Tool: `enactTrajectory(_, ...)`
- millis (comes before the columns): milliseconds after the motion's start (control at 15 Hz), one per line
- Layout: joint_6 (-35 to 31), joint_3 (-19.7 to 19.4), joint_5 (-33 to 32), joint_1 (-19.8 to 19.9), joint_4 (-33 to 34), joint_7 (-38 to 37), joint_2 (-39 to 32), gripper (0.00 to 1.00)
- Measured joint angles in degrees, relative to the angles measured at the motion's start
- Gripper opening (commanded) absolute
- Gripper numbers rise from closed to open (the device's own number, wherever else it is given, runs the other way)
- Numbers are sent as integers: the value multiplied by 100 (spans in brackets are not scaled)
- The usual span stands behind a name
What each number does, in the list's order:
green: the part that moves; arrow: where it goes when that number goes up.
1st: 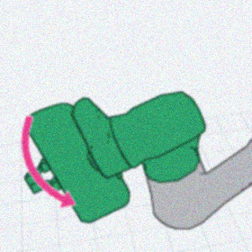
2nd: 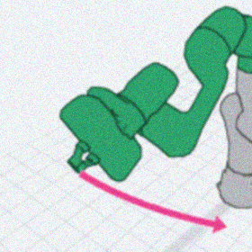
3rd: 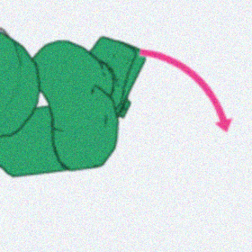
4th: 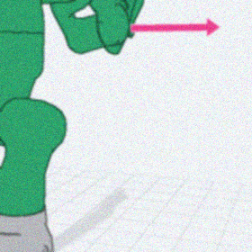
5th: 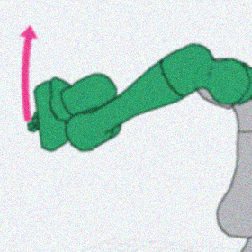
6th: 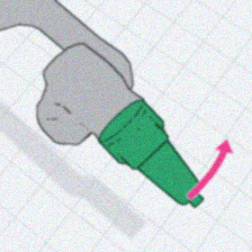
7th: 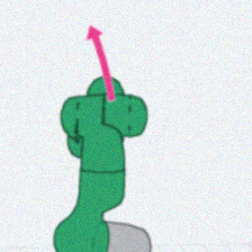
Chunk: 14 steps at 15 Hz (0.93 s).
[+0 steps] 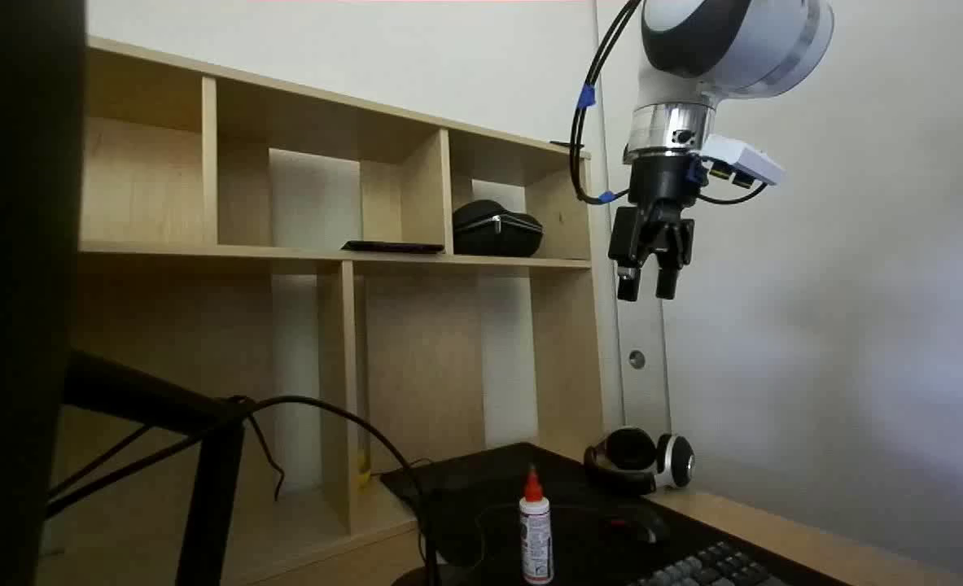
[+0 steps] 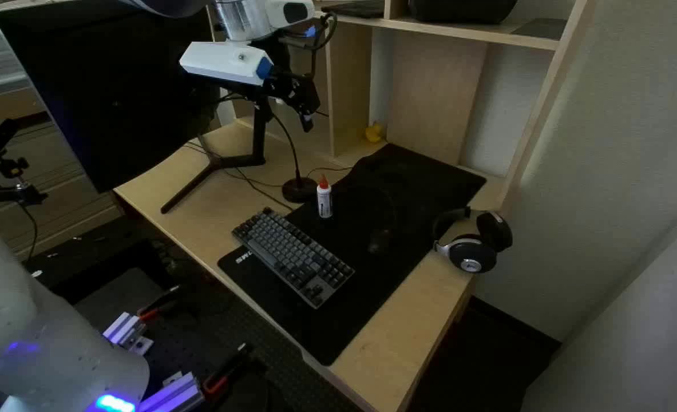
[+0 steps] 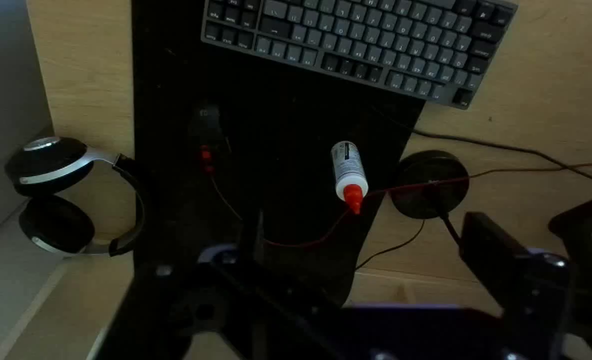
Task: Press the front right key on the keyboard
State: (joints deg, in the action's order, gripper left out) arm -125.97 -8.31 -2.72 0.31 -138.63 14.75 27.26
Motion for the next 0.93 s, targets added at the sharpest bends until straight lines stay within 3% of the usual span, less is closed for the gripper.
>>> enactTrajectory(267,0,2,2,0,0,0,0,100)
enactTrajectory(400,-51,175,4,31,20,-446,20,100)
enactTrajectory(600,361,1454,-6,456,282,-1957,60,100)
enactTrajectory(933,1784,3590,212,935,1064,-4630,59,100)
